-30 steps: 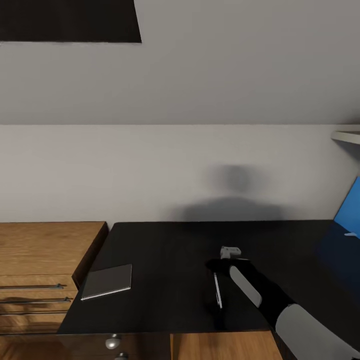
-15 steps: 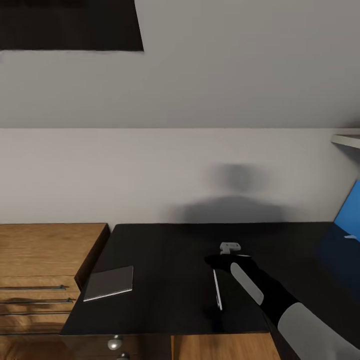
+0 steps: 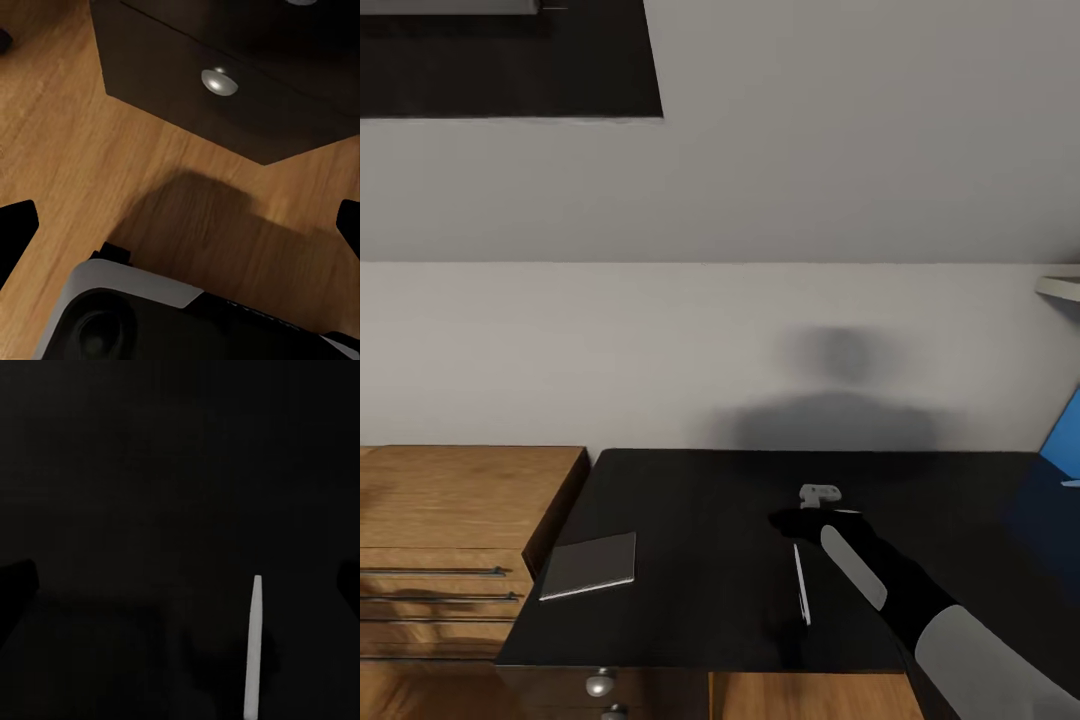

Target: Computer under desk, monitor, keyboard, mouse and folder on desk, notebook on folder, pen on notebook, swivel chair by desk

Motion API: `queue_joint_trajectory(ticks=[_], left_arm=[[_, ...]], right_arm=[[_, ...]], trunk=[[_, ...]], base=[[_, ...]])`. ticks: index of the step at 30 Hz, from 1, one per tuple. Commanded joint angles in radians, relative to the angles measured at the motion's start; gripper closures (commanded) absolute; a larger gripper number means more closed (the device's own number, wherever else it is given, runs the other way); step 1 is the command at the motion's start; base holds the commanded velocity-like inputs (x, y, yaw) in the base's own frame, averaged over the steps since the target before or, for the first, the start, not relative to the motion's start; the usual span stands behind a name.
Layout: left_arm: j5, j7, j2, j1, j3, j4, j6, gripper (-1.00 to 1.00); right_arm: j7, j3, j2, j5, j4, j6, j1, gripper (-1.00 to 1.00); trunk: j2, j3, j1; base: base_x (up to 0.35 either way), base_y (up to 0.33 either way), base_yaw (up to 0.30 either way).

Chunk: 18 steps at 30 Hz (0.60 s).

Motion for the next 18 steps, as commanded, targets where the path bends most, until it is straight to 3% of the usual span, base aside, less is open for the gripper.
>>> queue_joint_trajectory(ticks=[1, 5, 18], left_arm=[[0.011, -0.003, 0.001, 0.0, -0.006, -0.001, -0.003, -1.0], [0.011, -0.003, 0.0, 0.0, -0.006, -0.001, -0.003, -1.0], [0.011, -0.004, 0.001, 0.0, -0.006, 0.001, -0.003, -1.0]], right_arm=[[-0.01, 0.004, -0.001, -0.01, -0.002, 0.001, -0.001, -1.0], [-0.01, 0.005, 0.0, -0.011, -0.001, -0.002, -0.001, -1.0], [-0.01, 0.005, -0.001, -0.011, 0.0, -0.007, 0.0, -1.0]], trunk=[[0.006, 0.002, -0.004], [0.006, 0.002, -0.004], [0.006, 0.002, -0.004]], base=[[0.0, 0.0, 0.004], [0.0, 0.0, 0.061], [-0.033, 0.015, 0.217]])
